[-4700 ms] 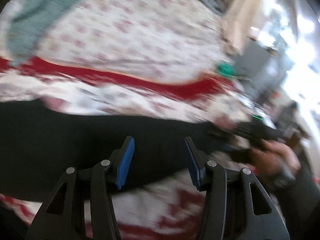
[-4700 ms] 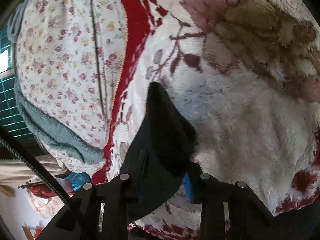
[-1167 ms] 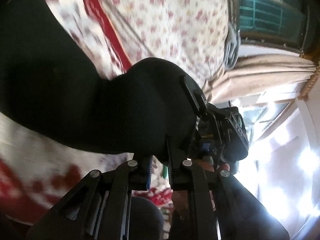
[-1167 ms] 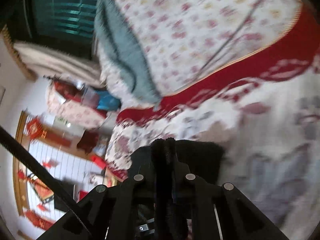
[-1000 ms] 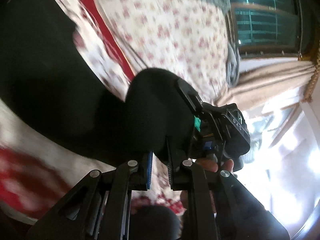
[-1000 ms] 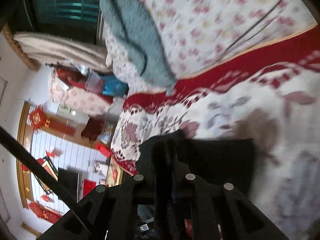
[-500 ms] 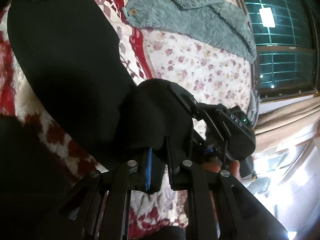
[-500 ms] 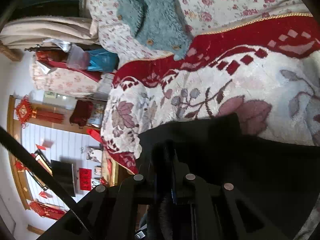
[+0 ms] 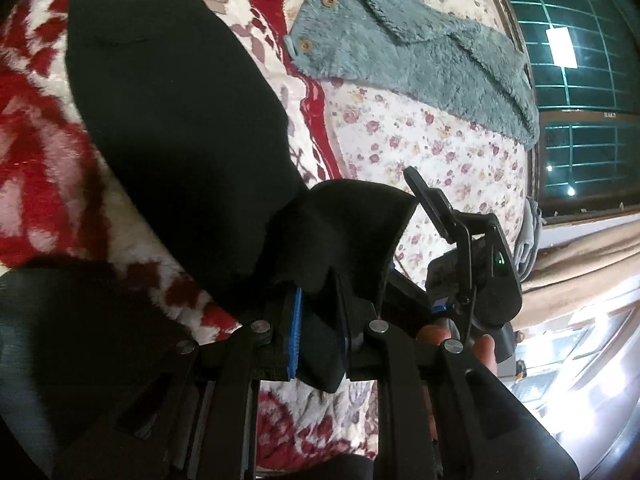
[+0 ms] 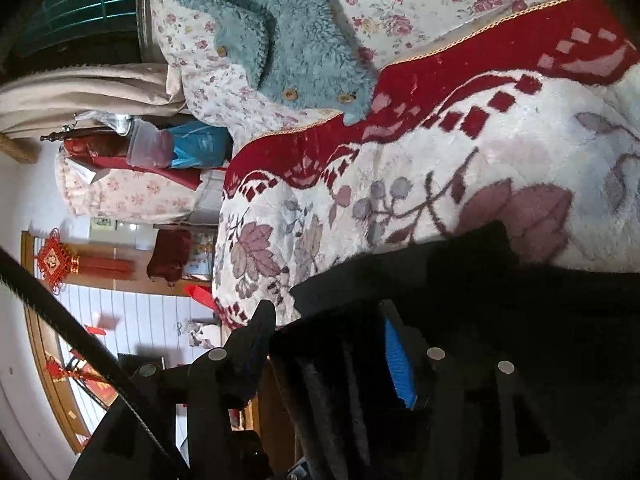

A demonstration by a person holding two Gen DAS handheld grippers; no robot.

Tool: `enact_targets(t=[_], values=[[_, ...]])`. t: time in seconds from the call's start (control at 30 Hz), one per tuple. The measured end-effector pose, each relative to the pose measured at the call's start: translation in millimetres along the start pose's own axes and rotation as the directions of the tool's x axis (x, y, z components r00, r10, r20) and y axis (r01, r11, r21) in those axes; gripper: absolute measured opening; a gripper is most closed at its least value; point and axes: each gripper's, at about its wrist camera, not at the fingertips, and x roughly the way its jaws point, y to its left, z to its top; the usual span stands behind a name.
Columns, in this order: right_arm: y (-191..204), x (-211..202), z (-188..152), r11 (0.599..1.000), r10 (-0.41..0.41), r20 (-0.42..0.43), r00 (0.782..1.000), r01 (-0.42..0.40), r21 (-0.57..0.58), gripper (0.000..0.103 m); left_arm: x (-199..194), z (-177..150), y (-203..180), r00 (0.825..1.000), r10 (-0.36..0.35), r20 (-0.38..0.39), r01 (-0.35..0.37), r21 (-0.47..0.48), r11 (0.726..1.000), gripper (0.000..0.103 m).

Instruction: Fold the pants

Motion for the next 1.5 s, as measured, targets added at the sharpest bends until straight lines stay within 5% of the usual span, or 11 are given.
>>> enact_targets(t=[0.27,0.5,0.6,0.7,0.87,1.0,1.1,1.17,1.23,1.3,1.5], values=[[-13.6,1.7,-1.0,0.997,-0.076,0.055,0.996,0.076,0.009,0.051,-3.5,12.5,17.0,0.989,-0.135,-0.062,0.124,-0.159,0.979,0.022],[-29.6,-41.2,-0.8,0.999,-0.047,0.130,0.990,0.043,0.029,0.051,1.1,28.4,37.4,0.950,-0.295,-0.102,0.238,-0.377,0.895,0.033],[-24.4,-75.6,-0.7,0.999,-0.033,0.183,0.983,0.034,-0.003,0.051,-2.1,31.4,48.7,0.924,-0.374,-0.073,0.300,-0.469,0.831,0.037],[-15.5,-106.9,-3.0,0.988,-0.124,0.208,0.970,0.139,-0.060,0.052,-12.3,34.2,54.1,0.924,-0.379,-0.044,0.312,-0.487,0.816,0.045],[20.7,-105.2,-22.7,0.859,-0.335,0.092,0.938,0.344,-0.380,0.051,-48.6,52.3,66.8,0.951,-0.295,0.090,0.304,-0.434,0.848,0.064],[40.2,-74.5,-40.7,0.745,-0.386,-0.045,0.921,0.283,-0.604,0.051,-78.0,60.1,82.4,0.956,-0.193,0.222,0.266,-0.376,0.888,0.065],[30.7,-41.6,-47.3,0.624,-0.541,-0.088,0.837,0.328,-0.710,0.051,-81.4,52.5,89.5,0.959,-0.130,0.252,0.215,-0.346,0.913,0.065],[16.1,-26.5,-54.8,0.500,-0.674,-0.073,0.735,0.382,-0.777,0.051,-74.9,46.4,96.0,0.965,-0.092,0.245,0.176,-0.346,0.922,0.065],[-4.6,-21.3,-66.7,0.291,-0.819,0.019,0.574,0.443,-0.848,0.051,-65.6,41.2,101.8,0.970,-0.047,0.238,0.128,-0.337,0.933,0.065],[-26.8,-29.0,-70.9,0.187,-0.881,0.064,0.469,0.471,-0.862,0.051,-59.9,37.0,99.6,0.966,-0.035,0.255,0.116,-0.311,0.943,0.065],[-15.2,-66.5,-59.5,0.296,-0.805,0.097,0.586,0.538,-0.790,0.051,-63.7,34.5,69.4,0.960,-0.024,0.281,0.083,-0.201,0.976,0.065]])
